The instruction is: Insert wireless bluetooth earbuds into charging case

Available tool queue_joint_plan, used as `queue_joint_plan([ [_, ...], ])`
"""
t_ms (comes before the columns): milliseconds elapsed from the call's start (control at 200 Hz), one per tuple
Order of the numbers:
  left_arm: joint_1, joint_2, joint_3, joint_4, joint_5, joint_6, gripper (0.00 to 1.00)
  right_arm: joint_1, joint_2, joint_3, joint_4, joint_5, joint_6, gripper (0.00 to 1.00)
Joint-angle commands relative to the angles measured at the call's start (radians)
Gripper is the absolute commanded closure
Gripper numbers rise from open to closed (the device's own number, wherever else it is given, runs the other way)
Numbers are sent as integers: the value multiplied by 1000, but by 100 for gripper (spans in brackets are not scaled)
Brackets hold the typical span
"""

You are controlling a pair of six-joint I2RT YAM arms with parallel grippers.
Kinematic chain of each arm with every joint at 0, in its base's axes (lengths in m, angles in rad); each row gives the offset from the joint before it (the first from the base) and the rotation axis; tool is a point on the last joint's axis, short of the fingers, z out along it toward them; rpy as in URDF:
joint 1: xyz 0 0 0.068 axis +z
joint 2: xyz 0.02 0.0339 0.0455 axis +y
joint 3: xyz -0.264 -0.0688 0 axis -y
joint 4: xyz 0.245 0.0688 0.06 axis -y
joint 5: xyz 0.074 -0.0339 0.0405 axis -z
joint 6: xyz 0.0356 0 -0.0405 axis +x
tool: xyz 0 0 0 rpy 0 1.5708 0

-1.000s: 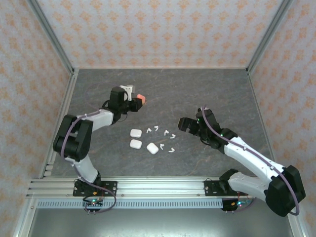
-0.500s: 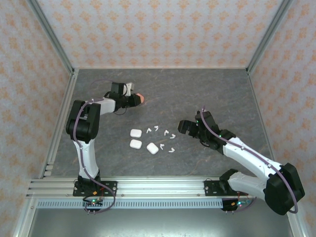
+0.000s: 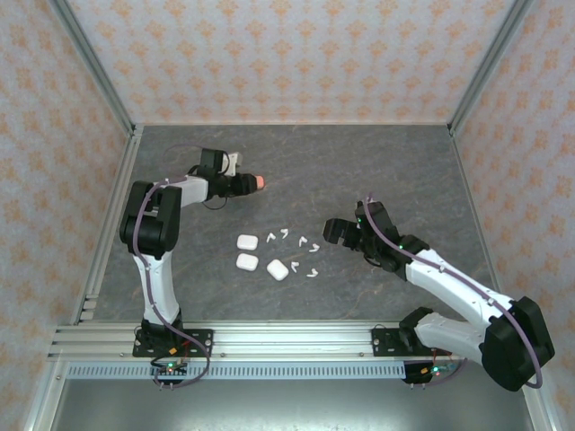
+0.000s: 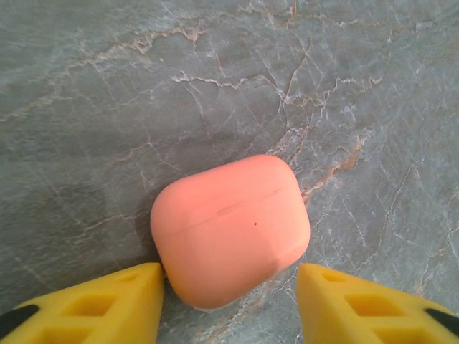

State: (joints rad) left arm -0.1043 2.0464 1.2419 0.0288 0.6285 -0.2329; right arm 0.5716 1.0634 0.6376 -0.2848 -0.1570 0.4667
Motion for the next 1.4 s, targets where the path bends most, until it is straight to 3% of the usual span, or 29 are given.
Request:
queue_joint_plan([
  [0,15,-104,-14,-14,-53,26,44,19,-1,53,-68,4,-69,1],
  [230,15,-379,-215,134,-105,-41,37,130,65,148,-181,34,-154,7],
  [420,15,-685,-445,235,-151,-130,31,270,211,246,-240,56,-174,12],
  [571,15,-942,-595,178,-256,-167,21,390,384,356,-275,98,-201,14],
  [741,16,-1167,-686,4,-363,-171,9,487,615,536,-365,113,-253,17],
  [1026,18,-1322,-780,-88,-431,-216,6,520,823,701,-470,116,-299,25],
  [1396,18,-1314,-766,-113,-433,-193,5,520,902,722,-463,63,-305,36],
])
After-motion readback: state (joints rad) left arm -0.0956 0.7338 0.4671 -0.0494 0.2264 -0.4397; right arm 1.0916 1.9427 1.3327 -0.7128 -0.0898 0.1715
